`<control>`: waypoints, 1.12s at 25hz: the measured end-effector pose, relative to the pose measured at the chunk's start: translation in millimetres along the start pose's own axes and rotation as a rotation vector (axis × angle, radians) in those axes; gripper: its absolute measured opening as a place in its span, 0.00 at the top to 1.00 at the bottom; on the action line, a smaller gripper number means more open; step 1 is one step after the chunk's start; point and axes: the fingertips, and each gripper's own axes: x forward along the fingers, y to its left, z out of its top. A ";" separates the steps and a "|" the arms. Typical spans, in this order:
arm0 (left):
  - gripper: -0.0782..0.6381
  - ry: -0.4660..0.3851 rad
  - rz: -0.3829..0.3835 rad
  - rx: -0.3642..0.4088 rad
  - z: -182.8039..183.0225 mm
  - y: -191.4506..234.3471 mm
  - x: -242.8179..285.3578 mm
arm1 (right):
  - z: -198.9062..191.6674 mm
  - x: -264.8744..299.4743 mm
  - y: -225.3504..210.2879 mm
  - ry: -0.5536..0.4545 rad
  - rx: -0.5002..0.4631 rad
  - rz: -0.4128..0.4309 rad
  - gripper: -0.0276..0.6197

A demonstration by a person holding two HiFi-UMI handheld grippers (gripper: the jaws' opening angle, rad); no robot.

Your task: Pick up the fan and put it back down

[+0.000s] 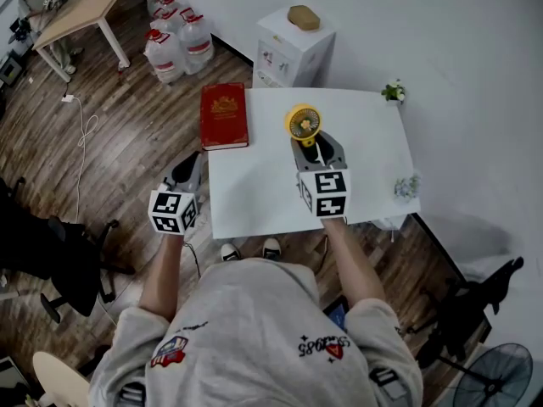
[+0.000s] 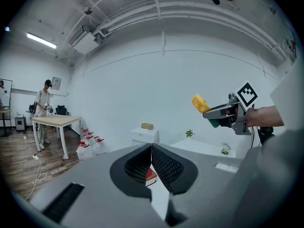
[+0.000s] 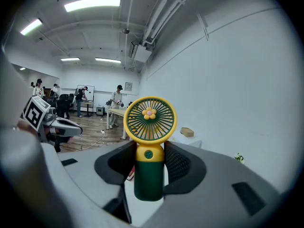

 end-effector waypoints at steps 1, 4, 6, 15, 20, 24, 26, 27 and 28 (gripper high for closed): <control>0.88 0.002 0.000 -0.002 -1.6 0.5 -0.8 | -1.0 0.0 1.3 0.002 0.001 0.002 0.67; 0.88 0.005 0.000 -0.004 -3.5 0.2 -1.8 | -2.6 -0.4 4.5 0.007 0.002 0.009 0.67; 0.88 0.004 -0.001 -0.004 -3.5 -0.3 -2.2 | -3.6 -0.9 6.5 0.007 -0.004 0.011 0.67; 0.88 0.004 0.008 -0.014 -4.5 -0.5 -7.5 | -6.1 -3.7 10.8 0.015 -0.009 0.021 0.67; 0.88 0.005 0.034 -0.019 -6.1 2.8 -15.7 | -6.1 -1.4 20.4 0.022 -0.033 0.052 0.67; 0.88 0.010 0.072 -0.029 -12.8 10.3 -28.1 | -7.3 6.5 37.6 0.026 -0.046 0.098 0.67; 0.88 0.012 0.098 -0.035 -15.3 17.5 -35.5 | -6.0 13.0 47.7 0.026 -0.052 0.128 0.67; 0.88 0.012 0.114 -0.038 -16.4 21.3 -40.1 | -4.6 16.2 53.6 0.025 -0.053 0.146 0.67; 0.88 0.013 0.131 -0.042 -17.7 25.2 -45.4 | -3.7 19.7 59.8 0.025 -0.056 0.164 0.67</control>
